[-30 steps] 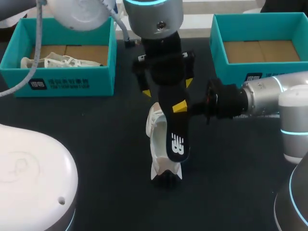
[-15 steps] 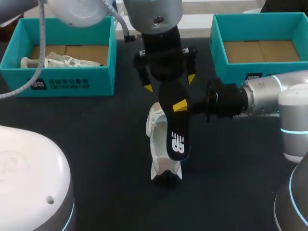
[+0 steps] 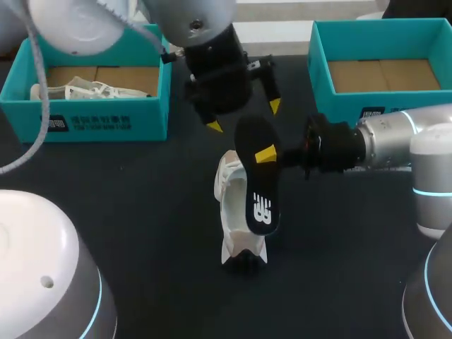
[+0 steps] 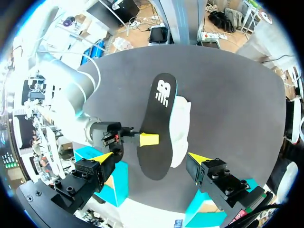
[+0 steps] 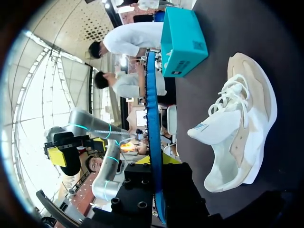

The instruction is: Take the shoe out of the shoebox, open the shoe tongue, remove and reinsert the insole, then place the shoe into the shoebox

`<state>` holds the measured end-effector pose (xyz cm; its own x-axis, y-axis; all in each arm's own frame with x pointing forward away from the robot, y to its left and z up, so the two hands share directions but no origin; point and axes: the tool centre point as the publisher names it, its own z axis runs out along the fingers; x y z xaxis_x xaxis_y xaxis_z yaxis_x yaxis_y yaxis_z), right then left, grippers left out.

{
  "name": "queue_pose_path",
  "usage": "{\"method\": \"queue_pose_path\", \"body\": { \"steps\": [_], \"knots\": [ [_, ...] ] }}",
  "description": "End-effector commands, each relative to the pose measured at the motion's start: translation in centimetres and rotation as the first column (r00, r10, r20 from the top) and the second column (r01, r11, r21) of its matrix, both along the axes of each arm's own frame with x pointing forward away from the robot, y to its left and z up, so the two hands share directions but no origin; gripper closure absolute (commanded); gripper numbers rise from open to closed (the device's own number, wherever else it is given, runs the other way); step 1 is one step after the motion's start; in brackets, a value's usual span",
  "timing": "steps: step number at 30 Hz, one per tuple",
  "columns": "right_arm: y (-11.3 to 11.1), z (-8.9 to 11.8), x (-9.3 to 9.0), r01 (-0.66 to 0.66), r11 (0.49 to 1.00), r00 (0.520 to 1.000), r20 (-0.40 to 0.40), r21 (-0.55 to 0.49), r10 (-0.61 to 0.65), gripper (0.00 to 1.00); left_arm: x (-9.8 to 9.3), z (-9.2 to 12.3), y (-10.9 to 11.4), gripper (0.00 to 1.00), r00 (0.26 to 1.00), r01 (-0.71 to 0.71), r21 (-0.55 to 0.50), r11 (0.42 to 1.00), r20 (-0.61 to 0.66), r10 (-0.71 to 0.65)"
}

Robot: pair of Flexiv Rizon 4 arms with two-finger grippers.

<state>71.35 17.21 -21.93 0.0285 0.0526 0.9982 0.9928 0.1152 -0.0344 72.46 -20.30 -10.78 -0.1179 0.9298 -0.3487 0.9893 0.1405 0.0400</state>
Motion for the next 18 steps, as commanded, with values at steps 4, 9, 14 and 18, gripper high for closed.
{"method": "queue_pose_path", "body": {
  "steps": [4, 9, 14, 18],
  "knots": [
    [-0.7, 0.3, -0.5, 0.018, 1.0, 1.0, 0.003, -0.001, -0.018, 1.0, 0.0, -1.4, 4.2, 0.0, 1.0, 0.004, -0.273, 0.962, 0.014, 0.0],
    [-0.7, 0.4, -0.2, 0.016, 1.0, 1.0, 0.003, -0.005, -0.016, 1.0, 0.0, -1.9, 5.9, 0.0, 0.999, -0.035, -0.444, 0.895, -0.022, 0.028],
    [-0.5, 0.4, -0.1, 0.01, 1.0, 1.0, -0.001, -0.004, -0.01, 1.0, -0.2, -1.9, 6.9, 0.0, 1.0, 0.02, -0.546, 0.837, 0.022, -0.009],
    [-0.5, 0.5, 0.0, 0.01, 1.0, 1.0, -0.004, -0.007, -0.01, 1.0, -0.1, -2.1, 7.5, 0.0, 0.999, 0.014, -0.543, 0.839, 0.042, 0.01]
  ]
}}
